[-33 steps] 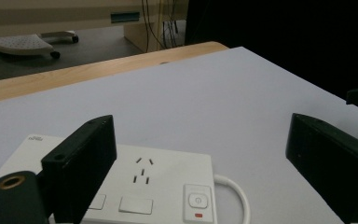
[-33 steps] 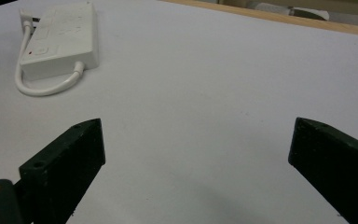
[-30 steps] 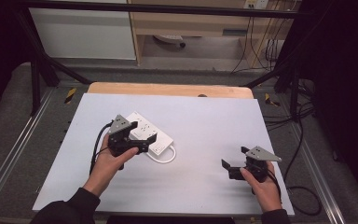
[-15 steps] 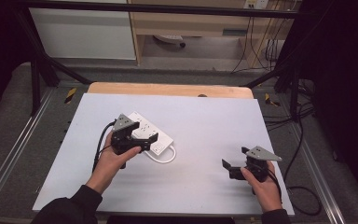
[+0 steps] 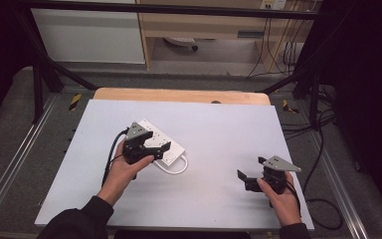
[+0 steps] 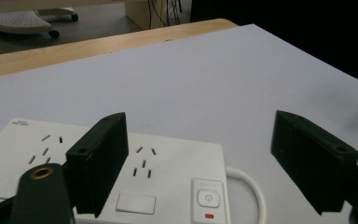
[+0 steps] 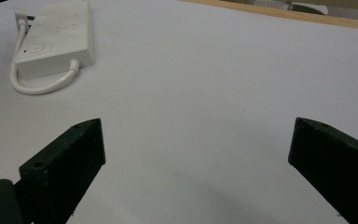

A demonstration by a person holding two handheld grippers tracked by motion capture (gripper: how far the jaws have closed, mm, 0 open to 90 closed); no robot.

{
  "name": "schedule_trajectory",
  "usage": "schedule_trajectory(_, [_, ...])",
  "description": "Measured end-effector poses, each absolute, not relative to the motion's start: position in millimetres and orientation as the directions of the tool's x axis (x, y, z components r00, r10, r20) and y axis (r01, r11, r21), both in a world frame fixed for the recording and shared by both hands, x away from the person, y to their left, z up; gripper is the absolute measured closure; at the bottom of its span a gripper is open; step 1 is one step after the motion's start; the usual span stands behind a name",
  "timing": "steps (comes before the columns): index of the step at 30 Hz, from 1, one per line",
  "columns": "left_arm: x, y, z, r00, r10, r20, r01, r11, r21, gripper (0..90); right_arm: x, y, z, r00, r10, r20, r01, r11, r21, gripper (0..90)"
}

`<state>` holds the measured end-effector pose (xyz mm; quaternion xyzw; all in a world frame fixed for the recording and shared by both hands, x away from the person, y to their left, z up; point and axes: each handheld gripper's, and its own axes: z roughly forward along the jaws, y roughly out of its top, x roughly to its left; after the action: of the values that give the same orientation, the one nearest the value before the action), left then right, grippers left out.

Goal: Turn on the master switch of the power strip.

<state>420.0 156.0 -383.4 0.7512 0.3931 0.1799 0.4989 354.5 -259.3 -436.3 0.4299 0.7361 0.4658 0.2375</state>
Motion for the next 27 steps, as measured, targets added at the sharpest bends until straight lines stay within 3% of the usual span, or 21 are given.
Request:
schedule_trajectory(8, [423.8,156.2,-389.3,0.620,0.774,-0.129,0.438,-0.206,0.875,30.8,354.6,-259.3,-436.4,-0.520,0.853,0.048,0.410,0.200,0.890,4.2])
schedule_trajectory(17, [425.0,154.4,-396.2,0.615,0.780,-0.116,0.444,-0.221,0.868,35.3,354.7,-259.2,-436.6,-0.520,0.853,0.049,0.412,0.200,0.889,4.2])
schedule_trajectory(27, [424.1,151.2,-403.6,0.634,0.763,-0.124,0.457,-0.240,0.856,58.9,354.6,-259.2,-436.5,-0.521,0.852,0.049,0.411,0.200,0.889,4.2])
